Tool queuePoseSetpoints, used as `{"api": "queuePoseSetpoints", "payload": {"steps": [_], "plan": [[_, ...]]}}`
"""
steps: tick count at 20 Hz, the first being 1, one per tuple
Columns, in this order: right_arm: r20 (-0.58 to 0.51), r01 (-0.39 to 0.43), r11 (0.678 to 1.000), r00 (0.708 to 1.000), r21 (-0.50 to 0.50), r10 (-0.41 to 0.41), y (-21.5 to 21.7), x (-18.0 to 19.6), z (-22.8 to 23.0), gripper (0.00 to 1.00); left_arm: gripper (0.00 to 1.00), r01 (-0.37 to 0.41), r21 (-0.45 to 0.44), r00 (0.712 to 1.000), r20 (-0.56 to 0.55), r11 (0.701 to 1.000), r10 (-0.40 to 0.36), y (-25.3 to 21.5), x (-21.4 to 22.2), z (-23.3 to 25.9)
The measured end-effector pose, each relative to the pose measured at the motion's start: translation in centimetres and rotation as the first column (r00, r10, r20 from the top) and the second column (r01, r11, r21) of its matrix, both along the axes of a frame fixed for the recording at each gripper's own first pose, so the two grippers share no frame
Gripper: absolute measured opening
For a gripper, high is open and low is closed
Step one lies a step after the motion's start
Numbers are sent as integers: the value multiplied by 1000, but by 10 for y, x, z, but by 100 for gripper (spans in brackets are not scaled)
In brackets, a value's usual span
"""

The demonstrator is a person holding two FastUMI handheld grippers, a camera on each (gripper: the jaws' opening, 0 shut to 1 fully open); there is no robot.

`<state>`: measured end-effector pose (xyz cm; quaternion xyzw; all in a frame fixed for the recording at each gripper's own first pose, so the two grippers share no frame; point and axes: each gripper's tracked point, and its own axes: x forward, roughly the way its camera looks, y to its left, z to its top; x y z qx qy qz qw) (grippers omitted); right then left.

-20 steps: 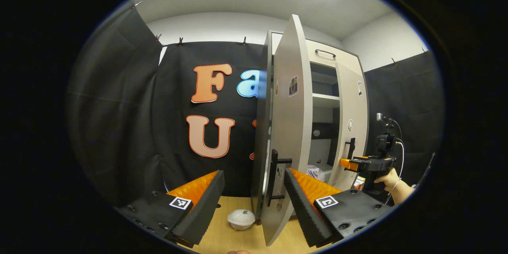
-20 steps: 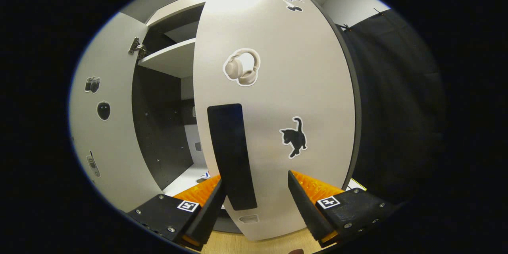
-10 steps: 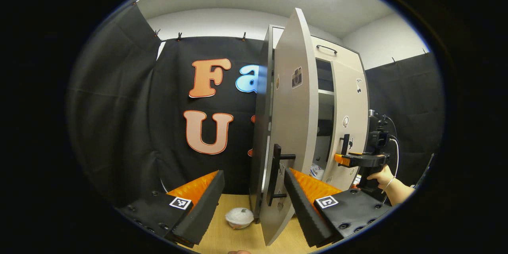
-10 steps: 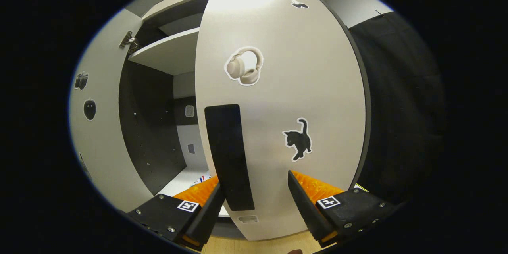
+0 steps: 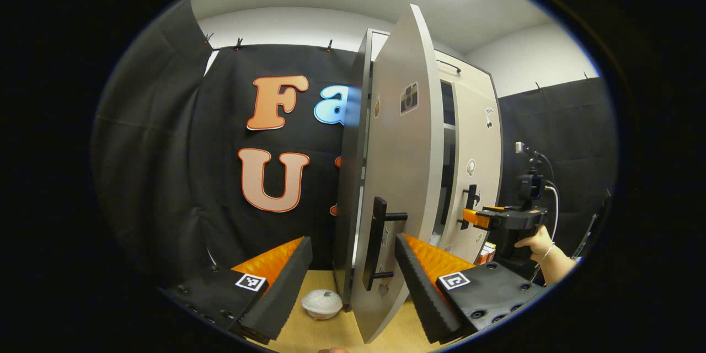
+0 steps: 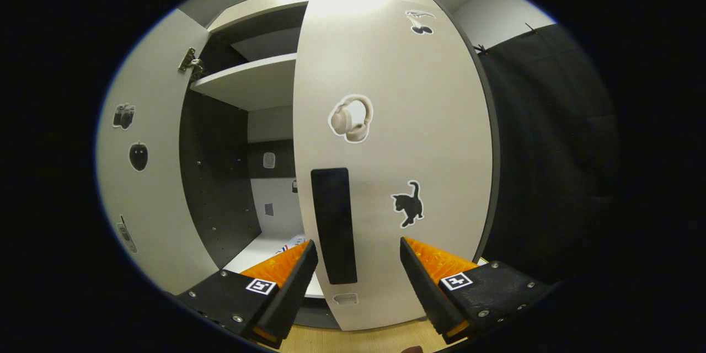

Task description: Grab one shoe with the right hand and put it into the shoe cabinet, grab the other shoe with the left hand and put it into the shoe cabinet; then close the right door with the right hand and the left door with the left hand.

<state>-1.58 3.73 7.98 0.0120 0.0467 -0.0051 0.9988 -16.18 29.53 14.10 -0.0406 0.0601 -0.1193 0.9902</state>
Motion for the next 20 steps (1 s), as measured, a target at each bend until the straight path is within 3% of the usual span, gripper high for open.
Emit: {"api": "queuePoseSetpoints", "payload": {"steps": [11,20], "plan": [[153,23,999,988,-34,-17,-17,-87,70,93,93,95,-3,995,-36,995,-95,-37,9,-16],[190,37,998,981,-51,-27,-49,-133,88,93,94,143,-16,989,-38,990,-144,-93,19,-19]]}}
